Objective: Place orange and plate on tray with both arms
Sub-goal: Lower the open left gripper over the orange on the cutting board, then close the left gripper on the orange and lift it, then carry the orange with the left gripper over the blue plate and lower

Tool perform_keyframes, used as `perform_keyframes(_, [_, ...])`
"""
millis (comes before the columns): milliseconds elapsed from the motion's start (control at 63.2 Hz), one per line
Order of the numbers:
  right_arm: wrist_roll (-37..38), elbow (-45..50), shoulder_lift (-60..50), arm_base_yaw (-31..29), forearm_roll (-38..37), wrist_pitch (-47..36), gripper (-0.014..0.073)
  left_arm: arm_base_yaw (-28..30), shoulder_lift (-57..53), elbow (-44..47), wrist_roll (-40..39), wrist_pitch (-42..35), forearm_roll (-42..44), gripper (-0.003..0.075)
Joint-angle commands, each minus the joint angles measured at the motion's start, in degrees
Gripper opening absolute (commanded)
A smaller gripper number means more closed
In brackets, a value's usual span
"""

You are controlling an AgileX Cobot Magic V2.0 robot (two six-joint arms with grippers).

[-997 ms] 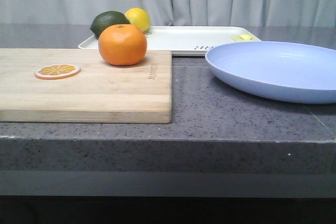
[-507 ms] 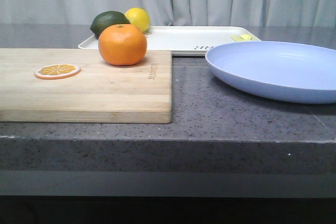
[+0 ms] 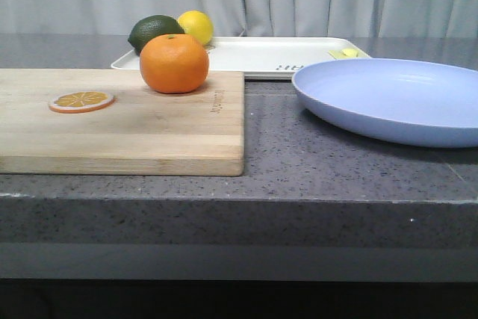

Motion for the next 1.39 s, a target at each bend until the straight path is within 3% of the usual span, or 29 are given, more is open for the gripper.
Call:
perform_keyframes(0, [-0.65, -1.96, 0.85, -0.39, 0.12, -3.93, 0.0599, -0.61, 2.20, -4.66, -0.04, -3.44, 0.13, 0.0642])
perform_keyframes(380, [-0.65, -1.96, 0.85, -0.39, 0.12, -3.70, 0.0596, -0.61, 15.02, -13.37, -0.04, -0.02, 5.01, 0.0642])
perform_keyframes(776, [-0.65, -1.96, 0.85, -0.39, 0.12, -3.70, 0.0596, -0.61, 18.13, -13.52, -0.14, 1.51, 4.77, 0.0638])
perform_keyframes(823, [-0.65, -1.96, 0.85, -0.39, 0.12, -3.70, 0.0596, -0.61, 18.13, -13.52, -0.14, 1.97, 4.77, 0.0624])
perform_keyframes(1013, [-0.65, -1.96, 0.85, -0.39, 0.12, -3.70, 0.0596, -0.61, 18.13, -13.52, -0.14, 2.11, 4.77, 0.0453])
perform_keyframes(1203, [-0.65, -1.96, 0.85, -0.39, 0.12, -3.62, 0.0596, -1.18, 18.13, -15.28, -0.14, 3.54, 3.36, 0.0446])
perform_keyframes(1377, [-0.65, -1.96, 0.85, -0.39, 0.12, -3.58, 0.0596, -5.38, 18.13, -21.17, -0.14, 6.76, 3.36, 0.0446])
